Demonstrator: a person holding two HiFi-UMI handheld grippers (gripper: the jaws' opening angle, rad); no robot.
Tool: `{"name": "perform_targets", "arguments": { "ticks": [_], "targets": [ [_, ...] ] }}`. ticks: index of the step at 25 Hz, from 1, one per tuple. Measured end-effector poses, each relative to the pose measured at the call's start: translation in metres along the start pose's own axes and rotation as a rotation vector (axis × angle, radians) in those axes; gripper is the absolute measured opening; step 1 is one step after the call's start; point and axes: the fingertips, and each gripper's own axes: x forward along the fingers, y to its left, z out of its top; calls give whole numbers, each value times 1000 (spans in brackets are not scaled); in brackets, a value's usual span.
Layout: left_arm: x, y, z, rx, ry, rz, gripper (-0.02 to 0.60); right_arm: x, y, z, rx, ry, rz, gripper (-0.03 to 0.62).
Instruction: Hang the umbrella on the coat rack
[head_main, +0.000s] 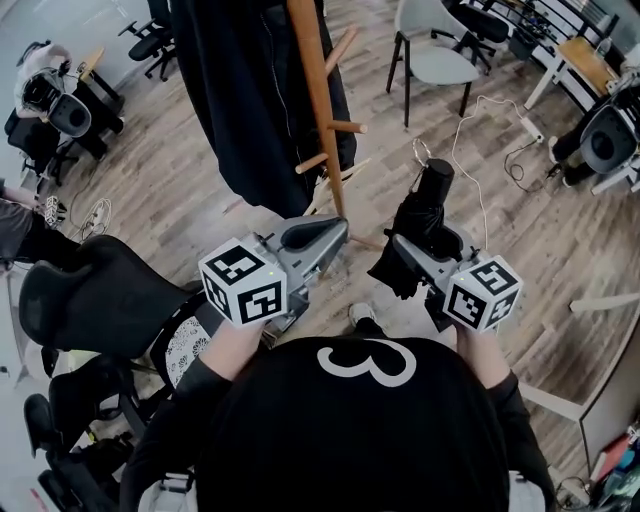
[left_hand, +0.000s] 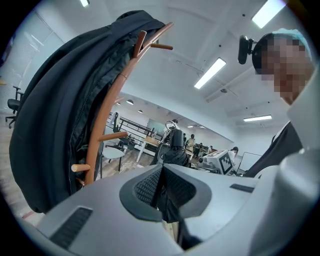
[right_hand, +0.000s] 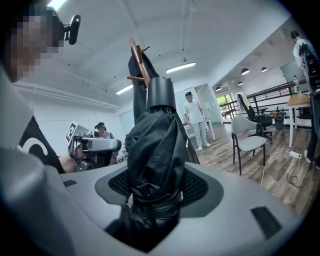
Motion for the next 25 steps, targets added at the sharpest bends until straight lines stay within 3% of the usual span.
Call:
{"name": "perform_targets", "arguments": {
  "ticks": [9, 25],
  "targets": [
    [15, 32, -2, -27, 11, 27, 16, 46, -20, -2, -60, 53, 31, 264],
    [20, 75, -4, -62, 6, 76, 17, 98, -38, -21, -65, 135, 61, 264]
  ]
}}
